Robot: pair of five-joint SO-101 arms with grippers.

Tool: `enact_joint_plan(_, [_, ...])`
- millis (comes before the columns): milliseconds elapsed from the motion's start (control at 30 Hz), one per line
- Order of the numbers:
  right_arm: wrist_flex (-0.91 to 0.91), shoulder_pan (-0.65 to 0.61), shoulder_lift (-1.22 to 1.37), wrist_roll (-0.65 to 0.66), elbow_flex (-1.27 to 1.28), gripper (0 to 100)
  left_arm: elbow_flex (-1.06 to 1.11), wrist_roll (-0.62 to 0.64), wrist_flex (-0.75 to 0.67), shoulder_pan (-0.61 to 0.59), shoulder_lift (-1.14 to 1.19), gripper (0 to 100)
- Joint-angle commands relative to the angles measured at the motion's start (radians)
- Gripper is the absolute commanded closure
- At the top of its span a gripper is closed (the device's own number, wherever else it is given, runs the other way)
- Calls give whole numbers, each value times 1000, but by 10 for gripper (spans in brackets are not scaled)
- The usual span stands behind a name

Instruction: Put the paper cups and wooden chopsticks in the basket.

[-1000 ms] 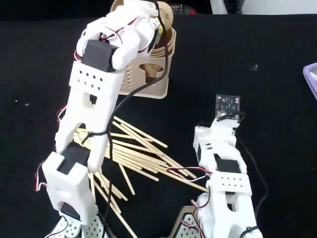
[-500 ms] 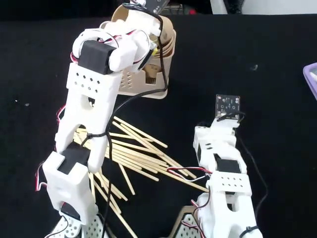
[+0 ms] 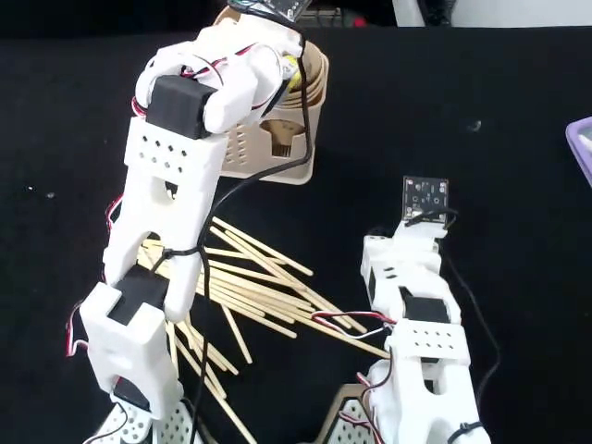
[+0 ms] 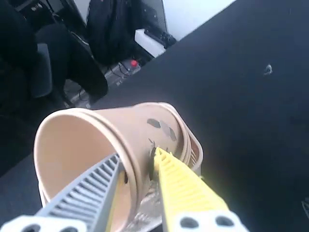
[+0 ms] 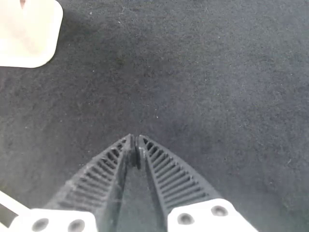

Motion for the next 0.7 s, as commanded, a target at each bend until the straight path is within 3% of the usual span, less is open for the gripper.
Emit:
enact_joint_plan(0, [-20, -18, -21, 9, -2, 986, -45, 60, -71, 7, -9, 891])
enact_joint_plan(167, [-20, -18, -21, 9, -2, 986, -35, 190, -203, 7, -8, 891])
enact_joint_plan(333, [-20, -18, -21, 9, -2, 986, -45, 210, -265, 7, 40, 891])
enact_joint_plan(500, [-20, -18, -21, 9, -2, 986, -45, 210, -226, 5, 35, 892])
enact_joint_plan(667, [-20, -18, -21, 9, -2, 986, -35, 210, -41, 8, 43, 895])
